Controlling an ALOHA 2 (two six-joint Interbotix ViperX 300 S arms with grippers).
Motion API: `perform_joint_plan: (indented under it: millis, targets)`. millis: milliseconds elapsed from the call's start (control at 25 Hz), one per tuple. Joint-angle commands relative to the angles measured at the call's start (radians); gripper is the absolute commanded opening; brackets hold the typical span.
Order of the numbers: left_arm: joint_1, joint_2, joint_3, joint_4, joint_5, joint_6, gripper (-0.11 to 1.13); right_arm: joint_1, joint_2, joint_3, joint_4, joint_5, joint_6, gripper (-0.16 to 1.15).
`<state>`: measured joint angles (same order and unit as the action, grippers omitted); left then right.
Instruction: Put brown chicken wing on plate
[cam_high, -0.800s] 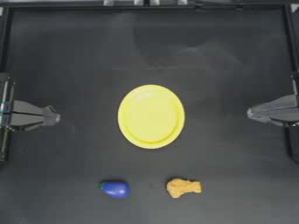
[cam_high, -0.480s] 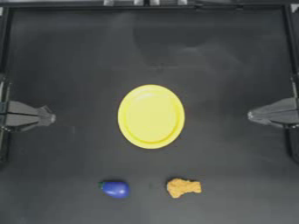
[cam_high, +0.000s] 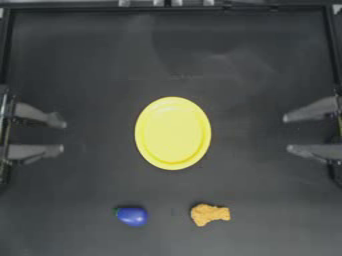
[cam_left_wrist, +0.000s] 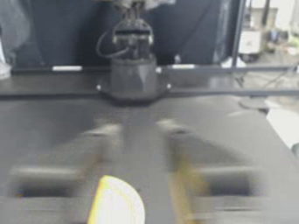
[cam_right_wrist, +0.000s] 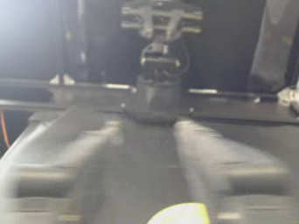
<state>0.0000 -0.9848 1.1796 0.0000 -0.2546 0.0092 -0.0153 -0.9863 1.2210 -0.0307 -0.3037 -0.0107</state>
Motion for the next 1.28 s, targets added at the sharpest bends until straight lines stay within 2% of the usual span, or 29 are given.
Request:
perform_joint_plan:
  millis: [40, 240, 440, 600, 800, 1040, 1280]
  targets:
    - [0.002, 0.041, -0.049, 0.008, 0.040, 0.009, 0.99, -0.003, 0.005, -0.034, -0.002, 0.005, 0.002, 1.01]
    - [0.002, 0.035, -0.058, 0.003, 0.078, 0.017, 1.03, -0.008, 0.005, -0.087, 0.009, 0.149, 0.006, 0.99]
    - [0.005, 0.035, -0.057, 0.002, 0.080, 0.017, 1.03, -0.008, 0.025, -0.218, 0.072, 0.459, 0.014, 0.99]
    - [0.017, 0.034, -0.057, -0.002, 0.098, 0.017, 1.03, -0.006, 0.095, -0.327, 0.107, 0.646, 0.017, 0.99]
    - [0.025, 0.032, -0.061, -0.003, 0.124, 0.012, 1.03, 0.011, 0.245, -0.477, 0.117, 0.877, 0.023, 0.99]
    - [0.026, 0.031, -0.061, -0.003, 0.135, 0.012, 1.03, 0.069, 0.408, -0.623, 0.052, 1.049, 0.092, 0.99]
    - [0.035, 0.031, -0.063, -0.003, 0.138, 0.011, 1.03, 0.169, 0.531, -0.706, -0.074, 1.152, 0.239, 0.99]
